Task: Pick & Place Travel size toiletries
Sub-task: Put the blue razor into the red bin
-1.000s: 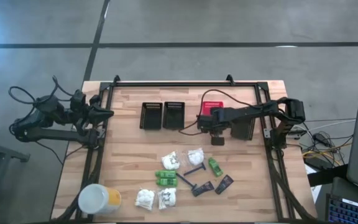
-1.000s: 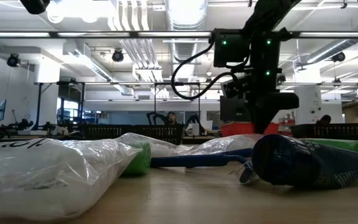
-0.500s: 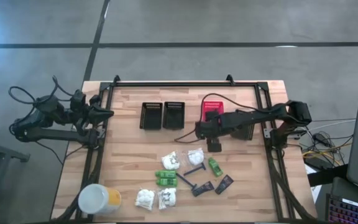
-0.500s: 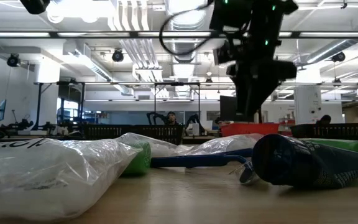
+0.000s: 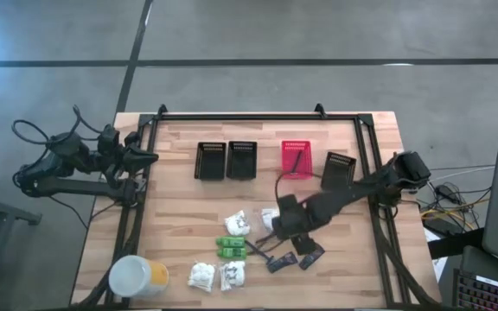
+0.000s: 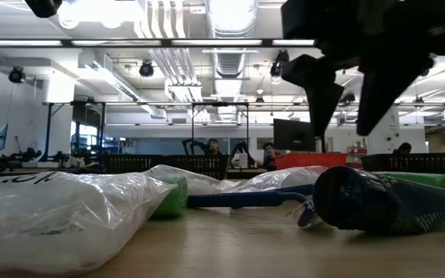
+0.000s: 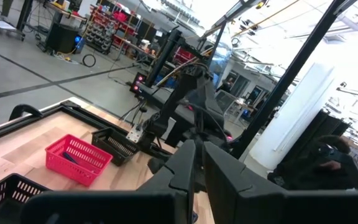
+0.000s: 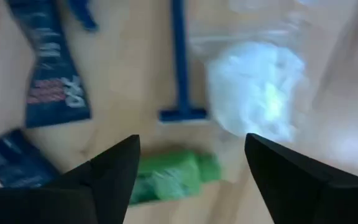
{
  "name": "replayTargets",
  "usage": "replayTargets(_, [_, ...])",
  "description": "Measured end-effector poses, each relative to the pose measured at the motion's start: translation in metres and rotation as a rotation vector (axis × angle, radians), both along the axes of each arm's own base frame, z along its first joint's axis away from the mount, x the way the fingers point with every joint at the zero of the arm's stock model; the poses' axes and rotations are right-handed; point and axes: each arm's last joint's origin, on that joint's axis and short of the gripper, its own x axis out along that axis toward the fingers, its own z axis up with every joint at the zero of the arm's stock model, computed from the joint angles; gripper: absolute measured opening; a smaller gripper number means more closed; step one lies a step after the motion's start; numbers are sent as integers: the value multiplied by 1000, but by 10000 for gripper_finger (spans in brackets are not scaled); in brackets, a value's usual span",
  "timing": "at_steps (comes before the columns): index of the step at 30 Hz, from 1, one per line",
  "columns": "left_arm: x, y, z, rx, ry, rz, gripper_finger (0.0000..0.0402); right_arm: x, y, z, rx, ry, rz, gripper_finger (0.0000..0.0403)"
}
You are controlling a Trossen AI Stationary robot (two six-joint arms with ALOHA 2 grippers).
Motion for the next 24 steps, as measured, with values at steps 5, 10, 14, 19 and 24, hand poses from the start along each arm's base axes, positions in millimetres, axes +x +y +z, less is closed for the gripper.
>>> replayTargets(5, [0,0,0,0,0,0,35,8,15,-6,19,-17,-9,258])
replayTargets(10, [0,0,0,0,0,0,35,20,21,-15,21,-20,-9,238])
replayTargets(14, [0,0,0,0,0,0,35,24,23,-20,30,-16,-6,225])
replayTargets(19, [0,0,0,0,0,0,35,27,24,-35,22,25,-19,212])
replayTargets(24, [0,0,0,0,0,0,35,32,26,-37,30,26,-53,202])
